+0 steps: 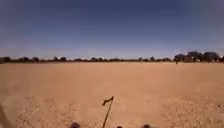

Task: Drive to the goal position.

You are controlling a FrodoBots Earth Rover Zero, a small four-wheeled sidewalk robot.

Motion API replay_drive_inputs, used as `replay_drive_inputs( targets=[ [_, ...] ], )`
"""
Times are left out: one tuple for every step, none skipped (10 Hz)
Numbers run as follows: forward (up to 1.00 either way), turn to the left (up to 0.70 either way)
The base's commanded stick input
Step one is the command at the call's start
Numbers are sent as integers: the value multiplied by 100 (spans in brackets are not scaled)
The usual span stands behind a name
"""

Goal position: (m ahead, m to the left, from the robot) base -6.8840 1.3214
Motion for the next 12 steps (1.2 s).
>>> replay_drive_inputs(
  targets=[
    [19, 77],
    [19, 77],
    [19, 76],
    [19, 76],
    [19, 76],
    [19, 76],
    [19, 76],
    [19, 76],
    [19, 76],
    [19, 76],
    [19, 76],
    [21, 71]
  ],
)
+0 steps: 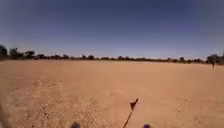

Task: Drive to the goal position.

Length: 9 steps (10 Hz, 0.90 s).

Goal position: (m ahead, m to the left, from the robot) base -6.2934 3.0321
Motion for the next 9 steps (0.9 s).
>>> replay_drive_inputs(
  targets=[
    [24, 65],
    [38, 67],
    [40, 35],
    [41, 0],
    [41, 0],
    [42, 0],
    [43, 0],
    [43, 0],
    [43, 0]
  ],
)
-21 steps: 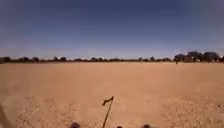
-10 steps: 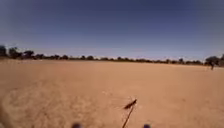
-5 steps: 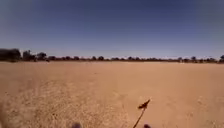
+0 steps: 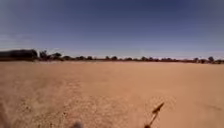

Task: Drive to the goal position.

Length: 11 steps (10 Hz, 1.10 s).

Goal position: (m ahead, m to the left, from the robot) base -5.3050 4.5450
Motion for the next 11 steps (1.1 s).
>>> replay_drive_inputs(
  targets=[
    [43, 0],
    [43, 0],
    [43, 0],
    [43, 0],
    [43, 0],
    [42, 0],
    [40, 0],
    [39, 0],
    [39, 12],
    [39, 18],
    [39, 24]
  ],
)
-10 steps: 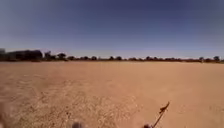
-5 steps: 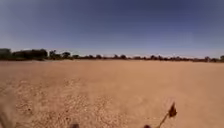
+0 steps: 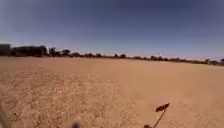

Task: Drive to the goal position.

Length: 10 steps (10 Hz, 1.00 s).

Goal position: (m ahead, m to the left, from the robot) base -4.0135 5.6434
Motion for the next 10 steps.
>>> replay_drive_inputs(
  targets=[
    [39, 23],
    [39, 23],
    [37, 47],
    [36, 79],
    [35, 88],
    [34, 84],
    [33, 81],
    [32, 80],
    [31, 77],
    [31, 77]
  ],
)
